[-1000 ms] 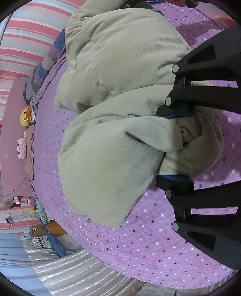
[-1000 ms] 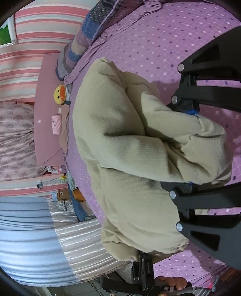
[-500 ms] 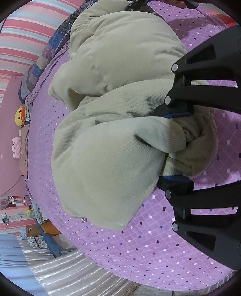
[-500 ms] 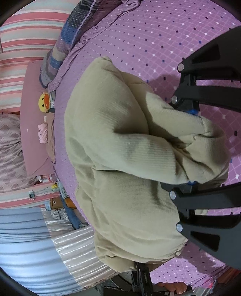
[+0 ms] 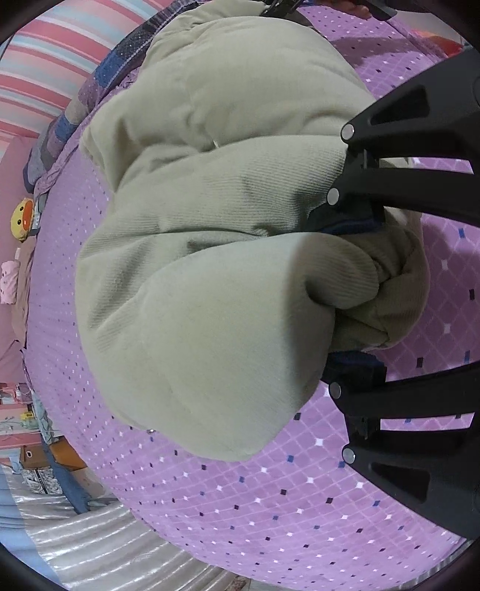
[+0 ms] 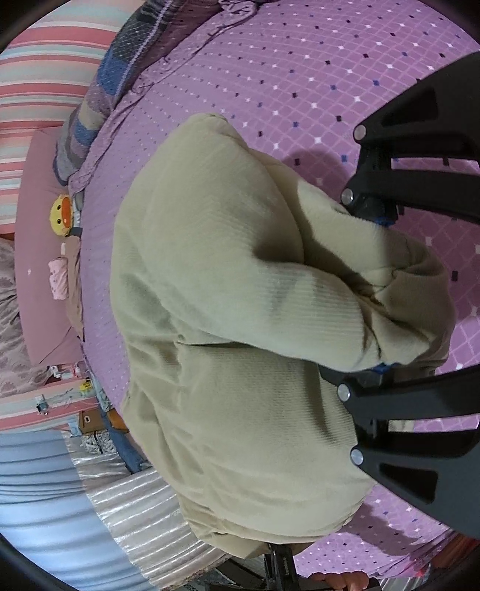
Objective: Fold large clothes
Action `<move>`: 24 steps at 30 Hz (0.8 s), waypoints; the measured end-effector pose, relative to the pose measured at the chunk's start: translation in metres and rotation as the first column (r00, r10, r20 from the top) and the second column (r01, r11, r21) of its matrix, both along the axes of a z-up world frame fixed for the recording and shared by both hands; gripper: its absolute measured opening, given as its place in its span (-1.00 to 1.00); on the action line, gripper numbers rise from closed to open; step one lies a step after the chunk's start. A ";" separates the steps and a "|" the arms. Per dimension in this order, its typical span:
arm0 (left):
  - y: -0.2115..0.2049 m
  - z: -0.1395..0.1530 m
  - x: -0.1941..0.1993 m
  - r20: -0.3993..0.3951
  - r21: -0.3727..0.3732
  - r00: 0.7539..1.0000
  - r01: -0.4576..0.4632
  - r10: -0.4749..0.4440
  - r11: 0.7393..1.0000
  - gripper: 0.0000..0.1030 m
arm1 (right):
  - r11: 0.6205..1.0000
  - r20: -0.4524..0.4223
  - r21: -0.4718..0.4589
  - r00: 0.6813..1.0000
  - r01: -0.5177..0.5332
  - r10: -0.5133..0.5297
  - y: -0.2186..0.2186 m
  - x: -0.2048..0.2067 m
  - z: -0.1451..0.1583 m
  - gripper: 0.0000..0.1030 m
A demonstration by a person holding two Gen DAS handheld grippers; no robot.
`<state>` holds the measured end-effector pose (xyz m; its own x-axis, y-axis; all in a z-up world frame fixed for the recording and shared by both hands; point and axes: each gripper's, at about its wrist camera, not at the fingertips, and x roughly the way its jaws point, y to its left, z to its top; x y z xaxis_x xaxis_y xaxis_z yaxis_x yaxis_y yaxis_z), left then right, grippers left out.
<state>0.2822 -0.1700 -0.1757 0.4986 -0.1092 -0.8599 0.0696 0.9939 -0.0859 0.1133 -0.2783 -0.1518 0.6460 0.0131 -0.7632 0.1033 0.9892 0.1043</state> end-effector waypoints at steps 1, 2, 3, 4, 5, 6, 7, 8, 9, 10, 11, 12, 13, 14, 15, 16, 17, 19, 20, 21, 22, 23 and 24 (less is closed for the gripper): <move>0.000 -0.003 0.001 -0.003 0.004 1.000 0.001 -0.001 1.000 -0.04 | 1.000 -0.010 0.003 1.000 0.004 -0.004 -0.001 0.000 -0.004 -0.02; 0.001 -0.007 0.001 -0.008 0.007 1.000 0.002 -0.002 1.000 -0.03 | 1.000 -0.017 0.004 1.000 0.006 -0.006 -0.002 0.000 -0.007 -0.01; 0.002 -0.009 0.002 -0.013 0.007 1.000 0.002 -0.002 1.000 -0.01 | 1.000 -0.029 0.010 1.000 0.010 -0.010 -0.004 0.001 -0.011 0.00; 0.002 -0.013 0.004 -0.019 0.003 1.000 0.000 0.000 1.000 0.01 | 1.000 -0.039 0.022 0.999 0.018 -0.017 -0.006 0.001 -0.015 0.01; 0.003 -0.014 0.006 -0.022 0.001 1.000 -0.001 0.001 1.000 0.02 | 0.999 -0.044 0.030 0.999 0.023 -0.021 -0.008 0.001 -0.018 0.02; 0.003 -0.015 0.007 -0.027 -0.001 1.000 -0.004 0.004 1.000 0.04 | 0.999 -0.052 0.039 0.998 0.029 -0.027 -0.009 0.001 -0.021 0.02; 0.002 -0.016 0.009 -0.030 -0.002 1.000 -0.006 0.006 1.000 0.04 | 0.999 -0.057 0.043 0.998 0.034 -0.031 -0.010 0.001 -0.023 0.03; 0.001 -0.017 0.010 -0.030 0.001 1.000 -0.007 0.007 1.000 0.04 | 0.998 -0.063 0.047 0.997 0.040 -0.037 -0.010 0.001 -0.025 0.04; -0.001 -0.017 0.011 -0.031 0.007 1.000 -0.006 0.006 1.000 0.05 | 0.998 -0.066 0.050 0.997 0.044 -0.041 -0.010 0.000 -0.026 0.04; -0.003 -0.017 0.013 -0.031 0.014 0.999 -0.006 0.007 1.000 0.06 | 0.997 -0.067 0.054 0.997 0.048 -0.045 -0.010 0.000 -0.026 0.05; -0.005 -0.016 0.014 -0.032 0.017 0.999 -0.007 0.008 1.000 0.06 | 0.997 -0.071 0.057 0.996 0.053 -0.049 -0.010 0.001 -0.027 0.05; -0.007 -0.017 0.016 -0.033 0.019 0.999 -0.009 0.010 1.000 0.06 | 0.997 -0.073 0.057 0.996 0.057 -0.053 -0.009 0.001 -0.027 0.05; -0.008 -0.017 0.016 -0.034 0.020 0.999 -0.011 0.012 1.000 0.07 | 0.997 -0.075 0.057 0.996 0.059 -0.055 -0.009 0.000 -0.027 0.06; -0.010 -0.017 0.018 -0.034 0.022 0.999 -0.012 0.013 1.000 0.07 | 0.996 -0.078 0.057 0.995 0.063 -0.058 -0.008 0.000 -0.027 0.06; -0.012 -0.017 0.020 -0.035 0.025 0.999 -0.014 0.015 1.000 0.08 | 0.996 -0.080 0.059 0.995 0.067 -0.063 -0.008 0.000 -0.027 0.06; -0.014 -0.017 0.022 -0.035 0.028 0.999 -0.016 0.017 0.999 0.10 | 0.995 -0.082 0.062 0.994 0.071 -0.066 -0.008 0.000 -0.027 0.07; -0.015 -0.017 0.022 -0.034 0.031 0.999 -0.019 0.020 0.999 0.11 | 0.995 -0.082 0.067 0.994 0.078 -0.072 -0.009 0.000 -0.027 0.10; -0.017 -0.020 0.024 -0.036 0.026 0.999 -0.031 0.032 0.999 0.19 | 0.991 -0.090 0.096 0.993 0.090 -0.082 -0.018 0.002 -0.028 0.15; -0.016 -0.020 0.024 -0.038 0.022 0.999 -0.039 0.039 0.999 0.21 | 0.987 -0.094 0.122 0.992 0.100 -0.088 -0.022 0.002 -0.028 0.17; -0.016 -0.019 0.024 -0.040 0.013 0.998 -0.048 0.049 0.999 0.23 | 0.985 -0.095 0.140 0.991 0.104 -0.092 -0.025 0.001 -0.028 0.20; -0.016 -0.018 0.023 -0.042 0.007 0.998 -0.053 0.054 0.999 0.25 | 0.983 -0.095 0.149 0.991 0.108 -0.095 -0.027 0.000 -0.028 0.23; -0.016 -0.016 0.023 -0.042 -0.002 0.997 -0.062 0.061 0.998 0.26 | 0.982 -0.095 0.150 0.991 0.111 -0.097 -0.028 -0.003 -0.027 0.27; -0.016 -0.014 0.021 -0.038 -0.009 0.997 -0.066 0.065 0.998 0.28 | 0.983 -0.094 0.145 0.991 0.110 -0.097 -0.028 -0.004 -0.026 0.29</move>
<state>0.3036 -0.1856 -0.1900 0.4719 -0.0864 -0.8774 0.0008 0.9952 -0.0976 0.1092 -0.3061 -0.1778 0.5817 0.0675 -0.8106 0.2196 0.9465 0.2364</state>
